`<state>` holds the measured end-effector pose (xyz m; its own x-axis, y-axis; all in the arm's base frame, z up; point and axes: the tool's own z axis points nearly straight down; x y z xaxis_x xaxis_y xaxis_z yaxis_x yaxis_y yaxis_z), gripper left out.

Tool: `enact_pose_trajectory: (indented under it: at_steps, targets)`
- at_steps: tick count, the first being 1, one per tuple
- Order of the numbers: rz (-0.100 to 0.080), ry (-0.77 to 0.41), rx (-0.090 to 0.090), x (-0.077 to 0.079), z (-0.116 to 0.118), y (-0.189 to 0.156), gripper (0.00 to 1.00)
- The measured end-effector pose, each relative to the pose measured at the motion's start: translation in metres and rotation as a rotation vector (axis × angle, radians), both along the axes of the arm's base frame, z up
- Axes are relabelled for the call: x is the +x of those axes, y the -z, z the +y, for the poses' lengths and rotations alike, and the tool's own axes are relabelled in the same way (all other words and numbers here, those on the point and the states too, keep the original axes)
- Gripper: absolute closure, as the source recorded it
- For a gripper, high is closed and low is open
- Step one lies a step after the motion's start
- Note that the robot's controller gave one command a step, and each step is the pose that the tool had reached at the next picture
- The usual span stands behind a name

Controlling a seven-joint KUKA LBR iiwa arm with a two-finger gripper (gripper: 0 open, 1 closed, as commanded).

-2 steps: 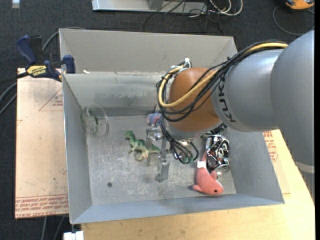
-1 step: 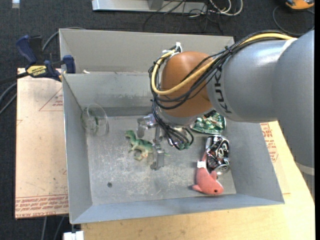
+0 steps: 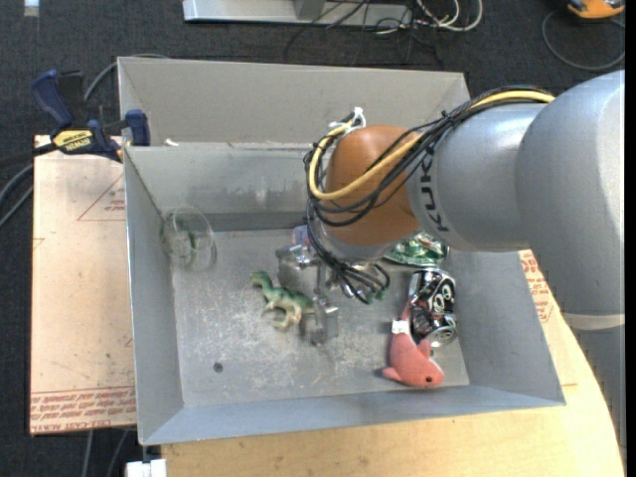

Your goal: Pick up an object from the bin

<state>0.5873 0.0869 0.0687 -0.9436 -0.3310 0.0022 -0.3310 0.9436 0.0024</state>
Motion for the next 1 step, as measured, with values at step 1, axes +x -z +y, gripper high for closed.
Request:
enact_pose_trajectory:
  at_steps: [1]
  targets:
    - [-0.011, -0.18, 0.004, 0.0146, 0.0309, -0.0014, 1.0]
